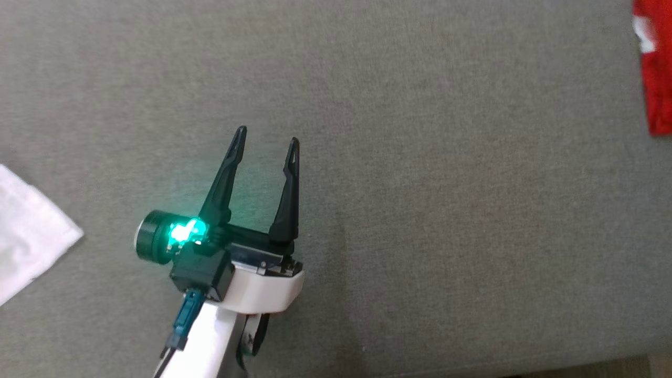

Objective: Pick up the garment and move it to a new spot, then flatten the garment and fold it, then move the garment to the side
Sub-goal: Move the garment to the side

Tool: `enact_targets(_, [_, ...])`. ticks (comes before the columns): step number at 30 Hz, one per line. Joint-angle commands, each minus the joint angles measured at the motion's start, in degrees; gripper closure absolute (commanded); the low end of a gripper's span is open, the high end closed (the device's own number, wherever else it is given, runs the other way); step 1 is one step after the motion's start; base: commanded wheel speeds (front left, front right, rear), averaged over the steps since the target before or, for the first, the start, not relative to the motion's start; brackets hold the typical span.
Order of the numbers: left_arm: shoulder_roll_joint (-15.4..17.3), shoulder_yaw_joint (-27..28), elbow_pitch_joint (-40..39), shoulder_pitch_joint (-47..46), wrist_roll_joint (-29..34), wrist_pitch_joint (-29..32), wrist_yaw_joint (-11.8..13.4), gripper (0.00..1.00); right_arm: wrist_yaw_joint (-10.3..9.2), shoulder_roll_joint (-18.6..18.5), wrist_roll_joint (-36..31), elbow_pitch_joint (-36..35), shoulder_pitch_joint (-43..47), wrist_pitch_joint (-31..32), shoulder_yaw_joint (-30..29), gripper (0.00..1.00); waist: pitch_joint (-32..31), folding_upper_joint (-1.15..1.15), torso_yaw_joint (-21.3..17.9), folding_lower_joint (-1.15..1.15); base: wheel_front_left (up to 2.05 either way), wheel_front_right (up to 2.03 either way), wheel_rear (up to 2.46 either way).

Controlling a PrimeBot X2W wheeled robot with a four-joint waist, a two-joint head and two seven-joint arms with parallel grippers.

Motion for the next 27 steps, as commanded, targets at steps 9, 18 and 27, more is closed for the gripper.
enact_targets(9, [-0.3,2.2,0.0,8.2,-4.8,-0.3,2.6,0.0,-0.04,15.6,-4.8,-3.4,8.6,-4.5,3.4,0.0,-15.1,0.0,4.7,0.0,0.0,0.0,0.0])
enact_targets(18, [-0.3,6.8,1.1,16.1,-5.9,-0.3,2.9,0.0,-0.04,28.6,-5.9,-19.5,25.4,-4.6,4.1,0.0,-25.8,0.0,7.7,0.0,0.0,0.0,0.0])
enact_targets(27, [-0.3,9.9,-3.4,22.6,-2.5,-0.3,1.4,0.0,-0.04,37.6,-11.7,-38.5,42.2,-4.7,-2.7,0.0,-30.6,0.0,7.8,0.0,0.0,0.0,0.0])
